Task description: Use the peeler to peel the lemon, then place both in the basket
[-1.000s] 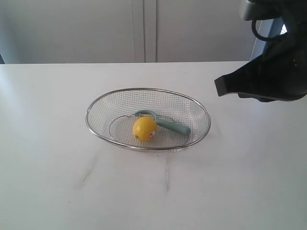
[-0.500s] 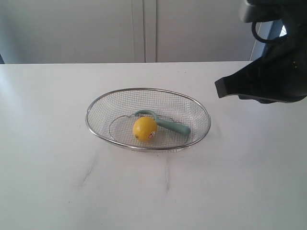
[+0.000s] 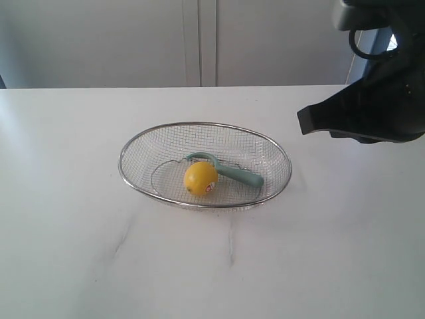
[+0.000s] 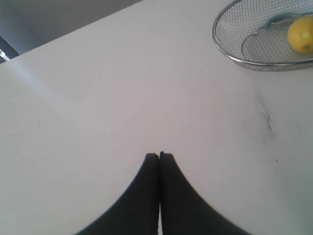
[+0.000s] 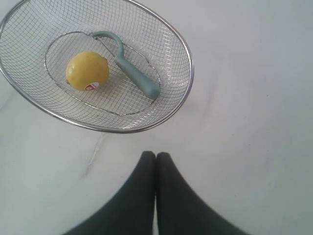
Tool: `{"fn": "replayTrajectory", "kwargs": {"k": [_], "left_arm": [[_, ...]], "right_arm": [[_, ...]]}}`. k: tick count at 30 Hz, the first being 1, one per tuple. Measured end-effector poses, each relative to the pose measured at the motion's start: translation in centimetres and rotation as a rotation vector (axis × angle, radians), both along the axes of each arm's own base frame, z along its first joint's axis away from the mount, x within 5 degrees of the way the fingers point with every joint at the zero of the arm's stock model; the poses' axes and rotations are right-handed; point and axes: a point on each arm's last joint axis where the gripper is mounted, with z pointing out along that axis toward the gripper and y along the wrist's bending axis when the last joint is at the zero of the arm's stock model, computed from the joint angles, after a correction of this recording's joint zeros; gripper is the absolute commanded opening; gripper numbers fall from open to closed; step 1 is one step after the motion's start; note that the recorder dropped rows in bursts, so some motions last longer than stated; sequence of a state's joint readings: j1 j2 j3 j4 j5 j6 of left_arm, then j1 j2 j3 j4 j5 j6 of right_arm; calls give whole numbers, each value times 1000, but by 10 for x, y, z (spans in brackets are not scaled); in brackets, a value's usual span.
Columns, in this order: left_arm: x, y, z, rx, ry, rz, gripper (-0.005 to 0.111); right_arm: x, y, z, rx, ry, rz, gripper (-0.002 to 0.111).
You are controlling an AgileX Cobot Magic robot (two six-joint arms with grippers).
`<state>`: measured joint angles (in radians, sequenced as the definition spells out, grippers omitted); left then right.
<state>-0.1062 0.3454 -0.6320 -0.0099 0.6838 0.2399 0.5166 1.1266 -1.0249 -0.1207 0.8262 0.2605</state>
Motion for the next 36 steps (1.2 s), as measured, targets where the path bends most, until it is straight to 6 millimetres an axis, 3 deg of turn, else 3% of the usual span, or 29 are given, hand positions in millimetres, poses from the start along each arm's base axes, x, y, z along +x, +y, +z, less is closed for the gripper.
{"fn": "replayTrajectory", "kwargs": {"k": [14, 21, 36], "left_arm": [[-24, 3, -53, -6, -49, 2, 0], [-28, 4, -64, -18, -155, 7, 0], [-15, 3, -126, -3, -23, 11, 0]], "right_arm": [[0, 0, 0, 0, 0, 0, 0], [0, 0, 0, 1, 0, -1, 0], [0, 0, 0, 1, 0, -1, 0]]}}
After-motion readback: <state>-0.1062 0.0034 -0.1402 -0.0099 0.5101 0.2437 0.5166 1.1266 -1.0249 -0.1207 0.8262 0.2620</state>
